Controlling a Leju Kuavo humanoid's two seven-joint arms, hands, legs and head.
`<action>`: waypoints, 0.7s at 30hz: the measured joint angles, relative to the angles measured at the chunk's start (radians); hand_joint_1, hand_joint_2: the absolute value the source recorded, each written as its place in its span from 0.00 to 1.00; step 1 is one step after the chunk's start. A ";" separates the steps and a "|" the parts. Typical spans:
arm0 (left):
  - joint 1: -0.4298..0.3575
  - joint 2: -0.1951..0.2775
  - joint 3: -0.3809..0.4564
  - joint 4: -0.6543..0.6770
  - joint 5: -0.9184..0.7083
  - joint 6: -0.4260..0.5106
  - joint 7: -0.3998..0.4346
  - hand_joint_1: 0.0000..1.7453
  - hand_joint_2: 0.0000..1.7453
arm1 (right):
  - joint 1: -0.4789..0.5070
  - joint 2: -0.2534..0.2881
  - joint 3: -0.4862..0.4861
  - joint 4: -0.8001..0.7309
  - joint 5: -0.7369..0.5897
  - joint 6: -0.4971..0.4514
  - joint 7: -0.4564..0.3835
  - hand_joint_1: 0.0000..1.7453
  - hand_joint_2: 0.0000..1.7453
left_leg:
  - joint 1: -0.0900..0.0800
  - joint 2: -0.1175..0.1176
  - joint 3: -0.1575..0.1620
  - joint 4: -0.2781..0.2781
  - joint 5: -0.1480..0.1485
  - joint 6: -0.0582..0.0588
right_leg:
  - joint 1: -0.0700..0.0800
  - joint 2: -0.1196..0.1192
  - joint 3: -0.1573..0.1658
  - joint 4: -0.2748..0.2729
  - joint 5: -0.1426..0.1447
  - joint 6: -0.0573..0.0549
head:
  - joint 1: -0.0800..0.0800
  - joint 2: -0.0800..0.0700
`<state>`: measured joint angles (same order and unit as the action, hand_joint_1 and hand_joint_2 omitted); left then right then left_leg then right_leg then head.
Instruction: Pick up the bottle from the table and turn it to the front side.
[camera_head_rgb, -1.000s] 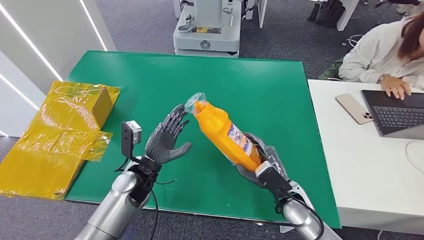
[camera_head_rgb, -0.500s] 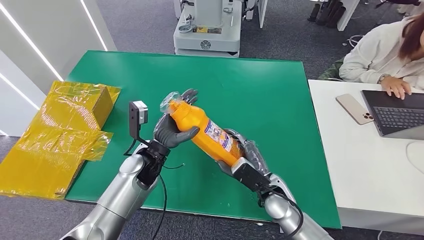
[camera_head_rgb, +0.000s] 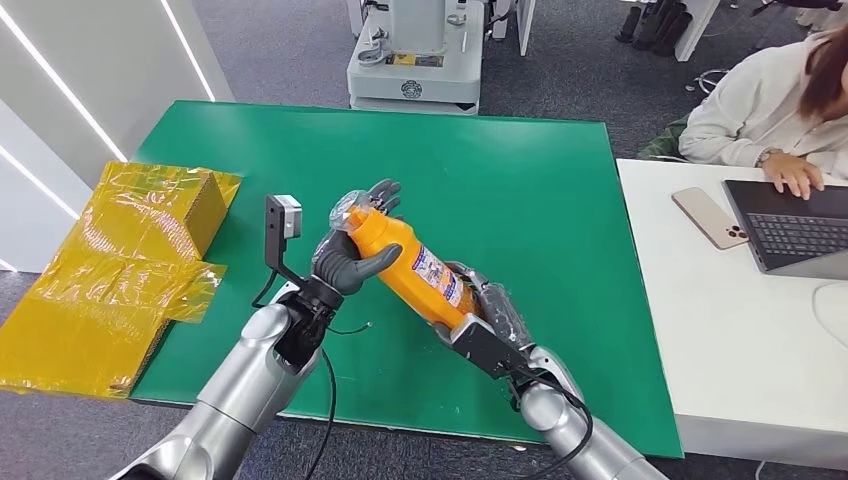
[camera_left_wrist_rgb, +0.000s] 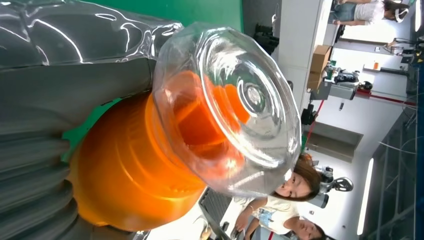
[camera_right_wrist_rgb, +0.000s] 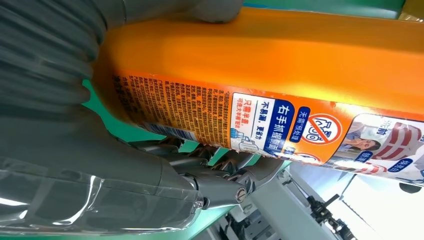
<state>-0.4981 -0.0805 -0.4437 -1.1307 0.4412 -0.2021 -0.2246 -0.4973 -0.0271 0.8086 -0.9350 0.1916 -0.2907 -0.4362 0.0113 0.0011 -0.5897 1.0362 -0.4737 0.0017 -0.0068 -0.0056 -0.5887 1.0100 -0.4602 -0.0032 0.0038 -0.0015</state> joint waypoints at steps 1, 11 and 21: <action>0.000 -0.001 0.000 0.000 0.000 0.003 0.000 1.00 1.00 | 0.001 0.000 0.000 0.001 0.000 -0.003 0.001 1.00 1.00 | 0.000 0.000 0.000 0.000 0.000 0.000 | 0.000 0.000 0.000 0.000 0.000 0.000 | 0.000 0.000; 0.011 -0.022 -0.012 0.000 -0.001 0.036 -0.019 1.00 1.00 | 0.031 -0.004 -0.011 -0.009 -0.011 -0.025 0.008 1.00 1.00 | 0.000 0.000 0.000 0.000 0.000 0.000 | 0.000 0.000 0.000 0.000 0.000 0.000 | 0.000 0.000; 0.011 -0.043 -0.027 0.002 0.033 0.033 -0.025 1.00 1.00 | 0.065 -0.008 -0.034 -0.030 -0.012 -0.054 0.017 0.99 1.00 | 0.000 0.000 0.000 0.000 0.000 0.000 | 0.000 0.001 0.000 0.000 0.000 0.000 | 0.000 0.000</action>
<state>-0.4871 -0.1234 -0.4706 -1.1290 0.4745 -0.1693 -0.2499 -0.4328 -0.0348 0.7744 -0.9652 0.1801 -0.3443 -0.4195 0.0113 0.0016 -0.5897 1.0362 -0.4738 0.0017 -0.0068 -0.0051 -0.5891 1.0099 -0.4602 -0.0032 0.0038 -0.0015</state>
